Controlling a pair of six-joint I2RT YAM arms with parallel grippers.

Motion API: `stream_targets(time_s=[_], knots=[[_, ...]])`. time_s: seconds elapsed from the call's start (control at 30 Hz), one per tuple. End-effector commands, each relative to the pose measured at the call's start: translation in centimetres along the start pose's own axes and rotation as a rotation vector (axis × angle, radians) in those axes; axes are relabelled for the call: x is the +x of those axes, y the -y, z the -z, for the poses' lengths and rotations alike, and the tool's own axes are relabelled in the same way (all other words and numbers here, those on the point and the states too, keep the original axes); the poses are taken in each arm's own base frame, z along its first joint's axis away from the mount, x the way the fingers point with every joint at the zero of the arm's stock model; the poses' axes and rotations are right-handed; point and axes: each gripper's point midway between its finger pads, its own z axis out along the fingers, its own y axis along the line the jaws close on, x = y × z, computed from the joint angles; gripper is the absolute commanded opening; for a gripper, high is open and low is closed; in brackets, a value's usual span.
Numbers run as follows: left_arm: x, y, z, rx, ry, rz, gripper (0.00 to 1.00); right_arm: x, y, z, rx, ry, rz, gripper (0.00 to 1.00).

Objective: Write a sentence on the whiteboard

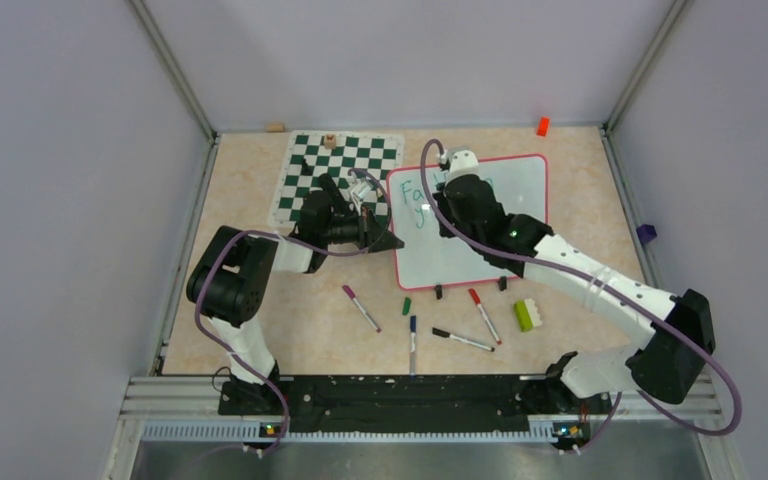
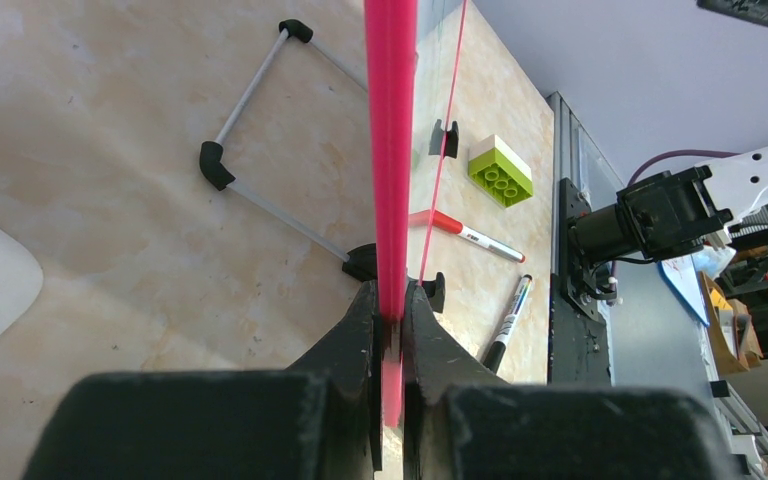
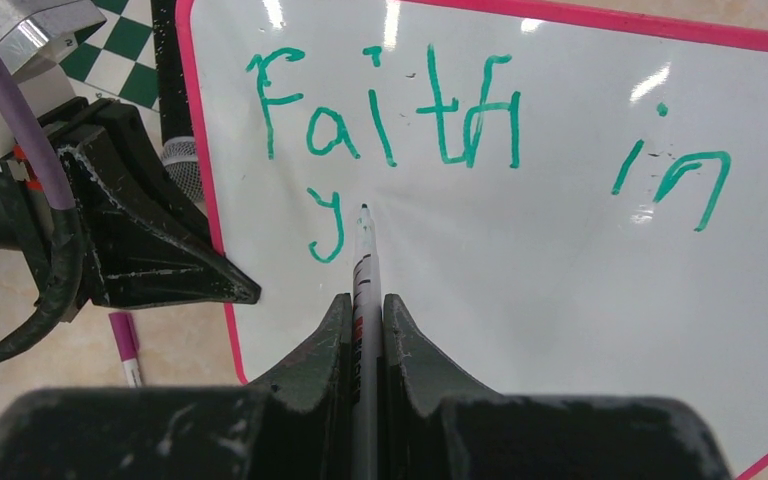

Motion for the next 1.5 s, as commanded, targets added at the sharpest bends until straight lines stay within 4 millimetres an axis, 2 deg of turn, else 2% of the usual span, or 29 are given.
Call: stream_targets(time_s=[0.0,0.33,0.6,1.03,1.27,1.47], knots=[[-1.0,0.7,-0.5,-0.001,0.008,-0.046,0.0,-1.1,-0.6,-0.5,-0.025,0.032,0.0,0.0],[-0.9,0.6,-0.5,-0.005,0.007,-0.047,0.0,-0.7,0.1,-1.4,0.032,0.024,0.011,0.0],[-0.9,0.5,-0.5,-0.007,0.005,-0.048,0.0,-0.3,-0.5,-1.9,0.001,0.017,0.027,0.0],[-0.9,0.5,-0.6,-0.009,0.002,-0.049,0.0,2.7,0.4,-0.9,0.006,-0.074,0.058,0.0],[-0.9,0.6,-0.6,-0.009,0.002,-0.053,0.0,1.8,1.7,-0.8,0.085,-0.048,0.059,0.0],[-1.0,0.6,-0.5,-0.011,0.002,-0.057,0.0,0.3,1.8,-1.1,0.111,-0.014,0.053,0.0]])
